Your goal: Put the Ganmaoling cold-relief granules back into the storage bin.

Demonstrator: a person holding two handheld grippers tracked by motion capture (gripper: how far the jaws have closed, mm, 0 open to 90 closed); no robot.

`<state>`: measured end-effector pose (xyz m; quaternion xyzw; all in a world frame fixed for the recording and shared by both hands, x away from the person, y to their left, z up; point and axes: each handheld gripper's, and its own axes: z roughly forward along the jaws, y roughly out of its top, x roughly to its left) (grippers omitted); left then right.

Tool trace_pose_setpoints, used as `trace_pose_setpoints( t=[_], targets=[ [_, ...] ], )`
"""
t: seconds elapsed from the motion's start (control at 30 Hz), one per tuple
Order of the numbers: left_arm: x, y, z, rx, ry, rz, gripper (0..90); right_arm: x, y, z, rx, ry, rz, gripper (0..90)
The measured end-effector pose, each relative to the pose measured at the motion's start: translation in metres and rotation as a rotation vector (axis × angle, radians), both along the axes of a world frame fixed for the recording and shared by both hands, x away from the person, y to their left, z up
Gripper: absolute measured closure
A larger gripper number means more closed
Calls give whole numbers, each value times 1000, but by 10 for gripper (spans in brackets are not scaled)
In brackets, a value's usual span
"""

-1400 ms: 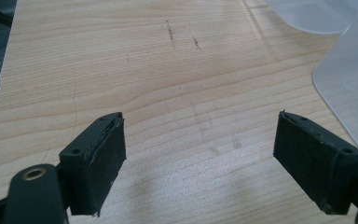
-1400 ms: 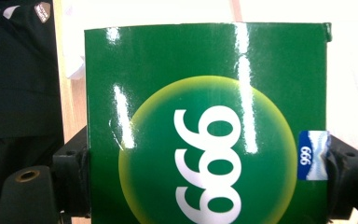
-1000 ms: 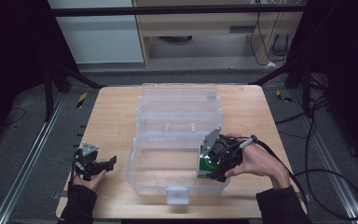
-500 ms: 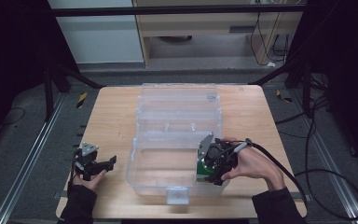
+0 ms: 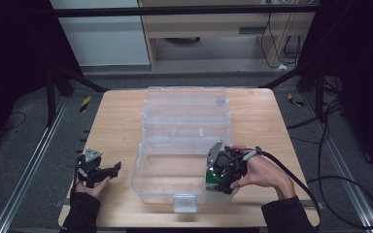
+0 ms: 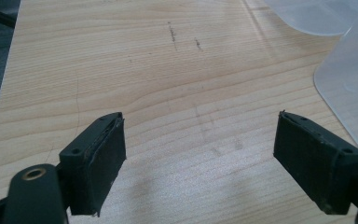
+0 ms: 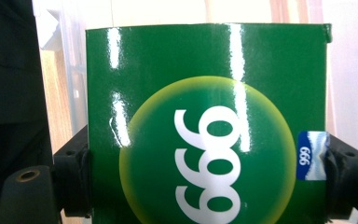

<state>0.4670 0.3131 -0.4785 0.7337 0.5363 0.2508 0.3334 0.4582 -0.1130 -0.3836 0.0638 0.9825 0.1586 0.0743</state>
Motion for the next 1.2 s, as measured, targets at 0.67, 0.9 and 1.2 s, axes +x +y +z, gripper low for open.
trace_pose_setpoints(
  t=[0.67,0.9,1.2],
  targets=[
    [0,0,0,-2,1,0,161,5,0,-21,-16,2,9,135],
    [0,0,0,-1,3,-2,161,5,-5,-13,25,-13,-2,148],
    [0,0,-1,0,5,-2,161,-4,-25,14,127,-54,-64,147]
  ],
)
